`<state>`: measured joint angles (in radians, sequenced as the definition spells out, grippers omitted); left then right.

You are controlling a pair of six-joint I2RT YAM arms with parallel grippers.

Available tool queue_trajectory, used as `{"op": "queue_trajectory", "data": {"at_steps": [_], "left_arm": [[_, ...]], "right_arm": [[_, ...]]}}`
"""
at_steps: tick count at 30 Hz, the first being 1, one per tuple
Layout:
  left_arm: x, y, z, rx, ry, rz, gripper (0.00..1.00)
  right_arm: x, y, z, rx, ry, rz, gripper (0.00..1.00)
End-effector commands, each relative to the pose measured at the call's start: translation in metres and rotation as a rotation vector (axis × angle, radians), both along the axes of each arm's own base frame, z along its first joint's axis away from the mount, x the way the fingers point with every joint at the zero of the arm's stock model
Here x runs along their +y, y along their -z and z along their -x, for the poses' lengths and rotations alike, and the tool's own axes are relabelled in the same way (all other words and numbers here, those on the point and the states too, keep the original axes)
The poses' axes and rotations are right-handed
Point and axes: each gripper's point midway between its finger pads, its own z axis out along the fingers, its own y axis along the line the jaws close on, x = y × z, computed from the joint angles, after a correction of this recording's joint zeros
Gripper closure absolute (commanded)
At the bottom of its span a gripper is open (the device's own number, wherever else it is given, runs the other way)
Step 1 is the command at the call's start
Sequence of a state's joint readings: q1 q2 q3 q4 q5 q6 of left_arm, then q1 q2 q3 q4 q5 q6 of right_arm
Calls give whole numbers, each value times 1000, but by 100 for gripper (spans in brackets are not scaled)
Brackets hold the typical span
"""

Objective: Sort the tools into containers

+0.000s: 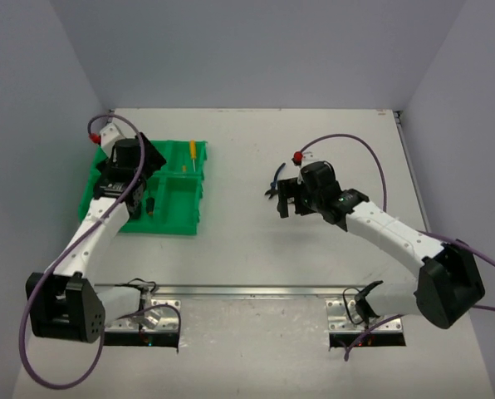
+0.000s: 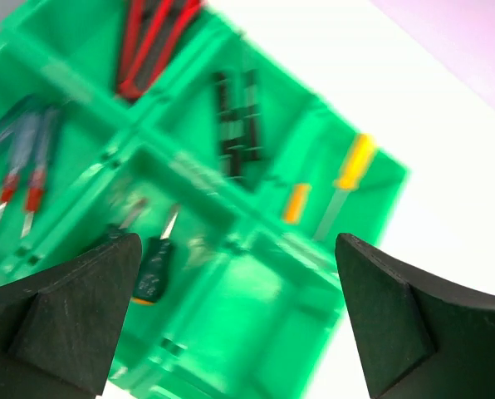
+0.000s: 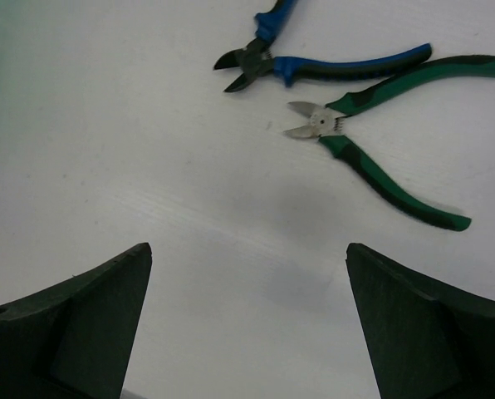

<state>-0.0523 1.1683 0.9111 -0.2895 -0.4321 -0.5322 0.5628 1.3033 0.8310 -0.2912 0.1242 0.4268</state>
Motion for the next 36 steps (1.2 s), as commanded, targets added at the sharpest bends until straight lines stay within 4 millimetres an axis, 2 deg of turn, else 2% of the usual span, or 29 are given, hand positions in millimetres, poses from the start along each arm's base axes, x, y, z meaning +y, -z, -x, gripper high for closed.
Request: {"op": "queue_trajectory", "data": {"at_steps": [1, 3, 5, 9, 12, 14, 15, 17, 20, 23, 25, 28, 29, 31, 32, 36], "left_arm": [[-51, -54, 6, -158, 223, 174, 0], [-59, -45, 18, -90, 252, 217, 0], [-58, -43, 28, -27, 260, 202, 0], [-57, -29, 48, 46, 298, 161, 0], [-67, -23, 58, 33, 395, 140, 0], [-82, -5, 68, 53, 522, 134, 0], [-90, -2, 71, 49, 570, 145, 0], [-95, 8, 76, 53, 601, 157, 0], [-102, 17, 79, 53, 634, 183, 0], [-106, 15, 80, 48, 669, 185, 0], [-106, 15, 80, 44, 670, 182, 0], [-108, 14, 81, 31, 680, 186, 0], [-110, 13, 81, 23, 692, 187, 0], [-110, 13, 80, 24, 692, 187, 0], [-111, 13, 80, 25, 698, 189, 0], [-113, 12, 80, 25, 710, 194, 0]], "right_arm": [[-41, 9, -38, 7, 116, 217, 1], [-49, 12, -48, 42, 145, 243, 1], [-70, 23, -55, 113, 280, 222, 2], [-90, 32, -63, 124, 456, 190, 4], [-78, 39, -76, 115, 334, 205, 12], [-68, 51, -79, 115, 89, 281, 14], [-59, 57, -77, 114, 2, 266, 12], [-55, 68, -66, 129, -165, 305, 11], [-59, 78, -63, 167, -254, 358, 9], [-66, 97, -68, 216, -281, 426, 11], [-66, 103, -68, 234, -312, 435, 22], [-58, 109, -60, 270, -345, 386, 46], [-57, 115, -51, 286, -355, 376, 56], [-54, 118, -45, 289, -371, 356, 66], [-54, 118, -41, 285, -374, 374, 79], [-43, 110, -31, 230, -420, 436, 100]]}}
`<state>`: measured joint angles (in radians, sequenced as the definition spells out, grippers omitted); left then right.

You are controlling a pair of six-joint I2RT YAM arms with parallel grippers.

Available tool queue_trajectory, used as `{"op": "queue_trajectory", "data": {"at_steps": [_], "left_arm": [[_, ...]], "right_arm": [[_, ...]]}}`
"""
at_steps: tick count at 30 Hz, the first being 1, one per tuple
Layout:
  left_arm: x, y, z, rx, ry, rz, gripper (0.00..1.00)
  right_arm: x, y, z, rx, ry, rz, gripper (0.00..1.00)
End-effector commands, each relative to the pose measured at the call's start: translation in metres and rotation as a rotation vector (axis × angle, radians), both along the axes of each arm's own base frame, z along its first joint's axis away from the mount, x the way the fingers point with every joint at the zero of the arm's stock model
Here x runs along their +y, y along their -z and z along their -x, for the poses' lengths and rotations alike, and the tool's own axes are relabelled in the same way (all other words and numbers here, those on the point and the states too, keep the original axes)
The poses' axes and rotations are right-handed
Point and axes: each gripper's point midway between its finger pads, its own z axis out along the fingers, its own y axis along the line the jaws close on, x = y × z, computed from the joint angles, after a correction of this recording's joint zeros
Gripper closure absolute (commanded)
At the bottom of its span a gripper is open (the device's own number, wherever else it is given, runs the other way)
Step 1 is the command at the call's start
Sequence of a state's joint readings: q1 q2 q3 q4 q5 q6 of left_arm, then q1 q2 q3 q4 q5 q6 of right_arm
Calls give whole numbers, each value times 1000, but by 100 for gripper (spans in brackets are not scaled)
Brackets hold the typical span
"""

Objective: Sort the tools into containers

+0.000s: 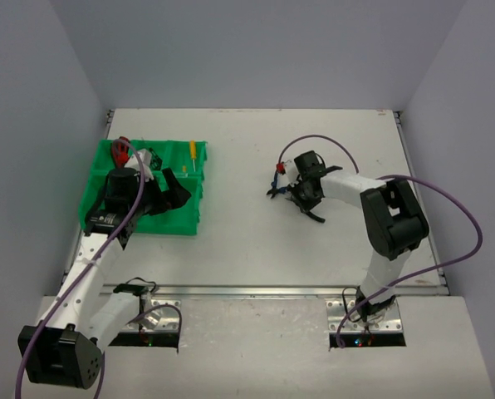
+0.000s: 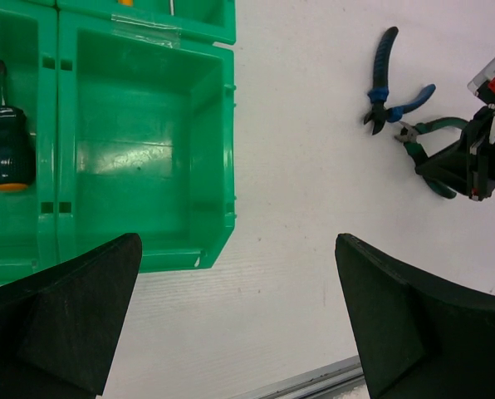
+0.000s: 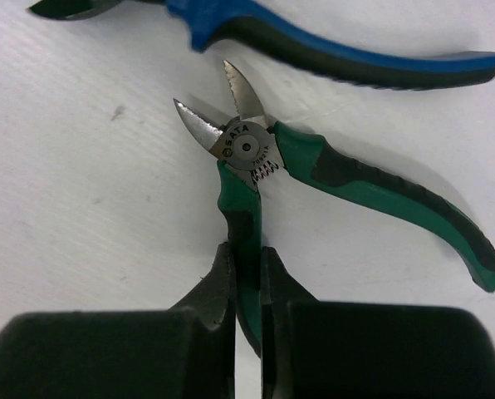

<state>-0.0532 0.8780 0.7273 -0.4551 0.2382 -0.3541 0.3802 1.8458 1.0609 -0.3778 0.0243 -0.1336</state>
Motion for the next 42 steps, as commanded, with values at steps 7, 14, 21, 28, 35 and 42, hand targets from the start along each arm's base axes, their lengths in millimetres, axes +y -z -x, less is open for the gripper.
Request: {"op": "queue_trajectory", "data": {"at_steps": [7, 14, 21, 28, 35, 42], "left_arm": [[-20, -24, -5, -88, 86, 77, 0], [-51, -50, -5, -129, 220, 229, 0], [37, -85, -13, -251, -338, 93, 0], [116, -120, 25, -388, -757, -34, 0], [109, -118, 21, -392, -693, -52, 0], [112, -121, 30, -416, -667, -114, 0]], "right_arm": [[36, -46, 38, -153, -209, 50, 100], [86, -109, 65, -414, -488, -67, 100], [173, -133, 87, -570, -862, -138, 100], [259, -164, 69, -784, -1065, -106, 100], [322, -183, 77, -958, -1273, -180, 100], [357, -196, 65, -1106, -1366, -157, 100]]}}
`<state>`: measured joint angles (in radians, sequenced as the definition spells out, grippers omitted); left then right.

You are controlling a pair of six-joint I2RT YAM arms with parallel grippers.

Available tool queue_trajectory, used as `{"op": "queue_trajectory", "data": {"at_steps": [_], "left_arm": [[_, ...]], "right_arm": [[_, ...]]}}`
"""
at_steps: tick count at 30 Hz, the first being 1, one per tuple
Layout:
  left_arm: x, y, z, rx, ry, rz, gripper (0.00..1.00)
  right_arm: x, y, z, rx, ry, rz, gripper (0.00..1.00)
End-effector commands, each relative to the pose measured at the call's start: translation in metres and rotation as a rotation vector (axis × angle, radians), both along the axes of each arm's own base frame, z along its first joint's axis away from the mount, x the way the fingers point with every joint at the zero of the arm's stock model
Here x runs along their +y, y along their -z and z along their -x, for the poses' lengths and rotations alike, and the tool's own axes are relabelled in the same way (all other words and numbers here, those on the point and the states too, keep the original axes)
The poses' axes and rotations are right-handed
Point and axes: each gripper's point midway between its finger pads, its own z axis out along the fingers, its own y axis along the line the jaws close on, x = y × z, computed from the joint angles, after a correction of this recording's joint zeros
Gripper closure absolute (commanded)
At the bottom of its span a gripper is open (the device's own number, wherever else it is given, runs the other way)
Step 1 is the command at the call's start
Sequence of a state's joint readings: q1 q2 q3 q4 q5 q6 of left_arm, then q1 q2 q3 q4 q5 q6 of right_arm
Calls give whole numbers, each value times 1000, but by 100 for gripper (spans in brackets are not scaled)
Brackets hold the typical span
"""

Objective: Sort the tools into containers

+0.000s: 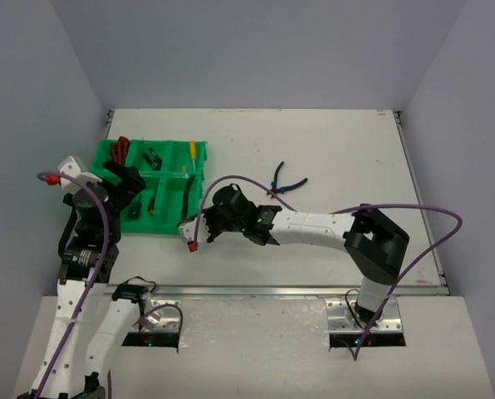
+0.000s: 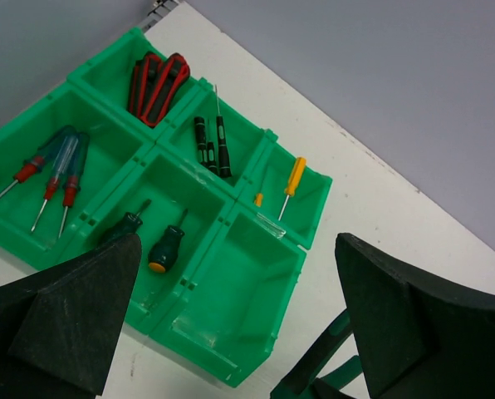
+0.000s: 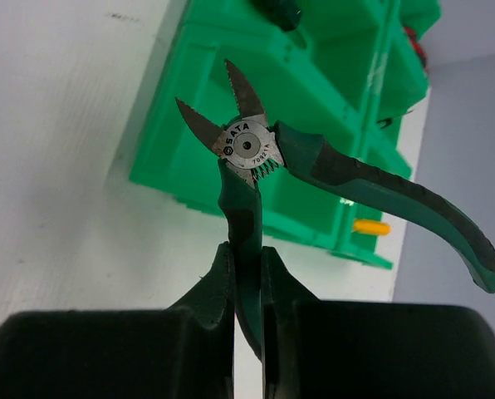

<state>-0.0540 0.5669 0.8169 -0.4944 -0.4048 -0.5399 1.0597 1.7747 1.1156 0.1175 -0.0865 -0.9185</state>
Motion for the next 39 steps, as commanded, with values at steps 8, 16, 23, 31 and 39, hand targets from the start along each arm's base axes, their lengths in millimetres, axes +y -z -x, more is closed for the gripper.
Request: {"op": "queue_trajectory", "data": {"at_steps": [8, 16, 23, 31, 39], "left_arm": [[30, -7, 25, -20, -162, -62, 0], [35, 1, 31, -13, -207, -43, 0], [29, 3, 27, -13, -167, -49, 0], [26, 4, 25, -14, -147, -51, 0], [25, 4, 25, -17, -139, -50, 0]], "right_arm": [[87, -59, -29, -292, -185, -227, 100], [105, -50, -54, -281, -183, -224, 100], [100, -35, -74, -278, -137, -199, 95], [90, -36, -91, -357, -86, -168, 93], [82, -34, -100, -419, -42, -133, 91]]}}
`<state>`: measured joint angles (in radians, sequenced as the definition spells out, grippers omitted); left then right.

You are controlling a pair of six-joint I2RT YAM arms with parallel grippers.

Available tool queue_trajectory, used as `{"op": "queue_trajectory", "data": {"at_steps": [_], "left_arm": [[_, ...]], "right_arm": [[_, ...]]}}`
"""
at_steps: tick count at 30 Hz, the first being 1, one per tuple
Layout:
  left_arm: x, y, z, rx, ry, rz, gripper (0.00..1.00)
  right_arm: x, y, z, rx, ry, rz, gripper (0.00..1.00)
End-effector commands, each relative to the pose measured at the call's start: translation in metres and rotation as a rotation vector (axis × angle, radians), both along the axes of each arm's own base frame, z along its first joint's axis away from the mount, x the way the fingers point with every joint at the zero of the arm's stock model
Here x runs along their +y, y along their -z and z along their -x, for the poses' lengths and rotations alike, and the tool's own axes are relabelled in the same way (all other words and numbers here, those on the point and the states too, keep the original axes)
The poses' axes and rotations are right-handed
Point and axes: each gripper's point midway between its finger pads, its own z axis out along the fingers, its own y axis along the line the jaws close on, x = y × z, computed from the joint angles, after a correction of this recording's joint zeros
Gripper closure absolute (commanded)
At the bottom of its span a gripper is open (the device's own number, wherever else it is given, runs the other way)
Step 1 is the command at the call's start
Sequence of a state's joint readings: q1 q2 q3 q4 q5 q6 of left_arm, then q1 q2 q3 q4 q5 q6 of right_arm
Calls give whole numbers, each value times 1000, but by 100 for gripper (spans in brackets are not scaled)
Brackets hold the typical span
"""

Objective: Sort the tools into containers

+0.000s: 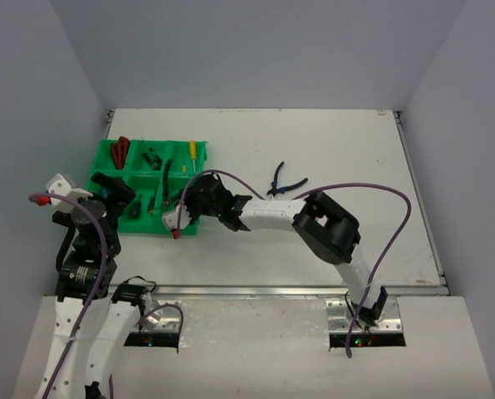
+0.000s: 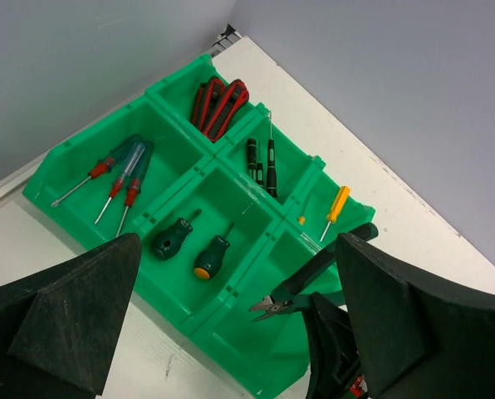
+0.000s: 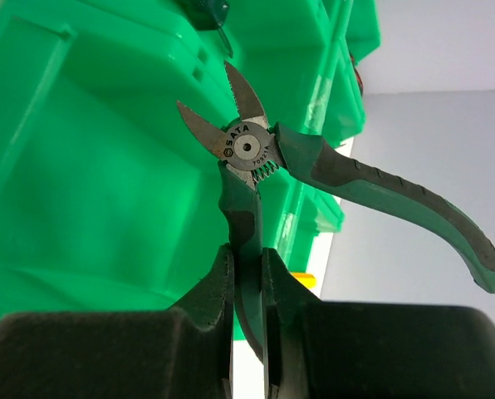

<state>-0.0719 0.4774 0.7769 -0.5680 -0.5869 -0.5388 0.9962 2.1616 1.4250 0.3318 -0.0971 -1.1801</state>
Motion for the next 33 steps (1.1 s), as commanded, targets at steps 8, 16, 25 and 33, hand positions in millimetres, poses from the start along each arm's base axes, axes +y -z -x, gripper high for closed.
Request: {"op": "queue_trajectory", "data": {"at_steps": [8, 16, 25, 33], "left_arm": [[-4, -8, -4, -36, 24, -7, 0], [-5, -9, -6, -37, 34, -11, 0], [-6, -9, -7, -37, 39, -13, 0], [-12, -5, -12, -19, 79, -16, 0]], "right_arm": [[5, -38, -10, -118, 16, -78, 77], [2, -26, -10, -65, 33, -59, 55], [-2, -58, 1, -9, 36, -155, 25], [-71, -173, -61, 312, 566, -712, 1]]}}
